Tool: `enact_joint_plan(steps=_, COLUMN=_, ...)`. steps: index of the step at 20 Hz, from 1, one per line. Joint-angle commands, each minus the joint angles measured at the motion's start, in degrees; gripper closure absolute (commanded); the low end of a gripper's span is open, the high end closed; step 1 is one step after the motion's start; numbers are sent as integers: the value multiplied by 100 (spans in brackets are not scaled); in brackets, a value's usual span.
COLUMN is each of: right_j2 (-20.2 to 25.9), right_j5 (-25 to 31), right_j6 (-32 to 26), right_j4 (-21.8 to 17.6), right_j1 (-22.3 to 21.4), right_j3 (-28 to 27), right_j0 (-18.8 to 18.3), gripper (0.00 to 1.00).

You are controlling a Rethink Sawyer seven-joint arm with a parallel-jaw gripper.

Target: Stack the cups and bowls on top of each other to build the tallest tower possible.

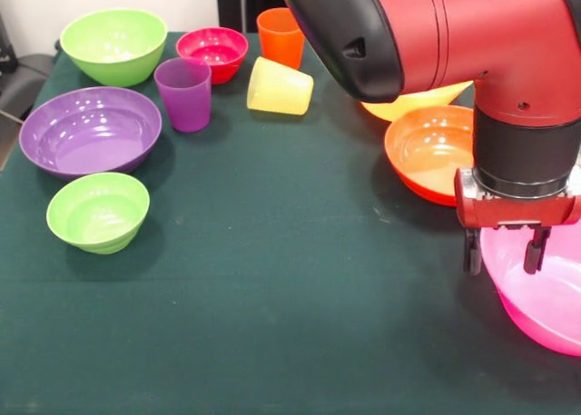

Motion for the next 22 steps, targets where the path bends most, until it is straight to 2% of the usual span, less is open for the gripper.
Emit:
enact_joint_plan(steps=1, right_j2=-118, right_j5=504, right_j6=-1333, right_j4=-184, right_j1=-60, right_j3=95, right_j0=-47, gripper=0)
enact_joint_plan(steps=14, right_j2=-255, right_j5=299, right_j6=-1038, right_j4=-194, right_j1=-208, right_j3=446, right_j0=-33, gripper=0)
enact_joint_plan(steps=17, right_j2=-334, right_j5=155, right_j6=-833, right_j4=-195, right_j1=-283, right_j3=695, right_j0=-18, gripper=0)
enact_joint_plan(steps=22, right_j2=-455, right_j5=119, right_j6=-644, right_j4=-239, right_j1=-300, right_j3=773, right_j0=58, gripper=0)
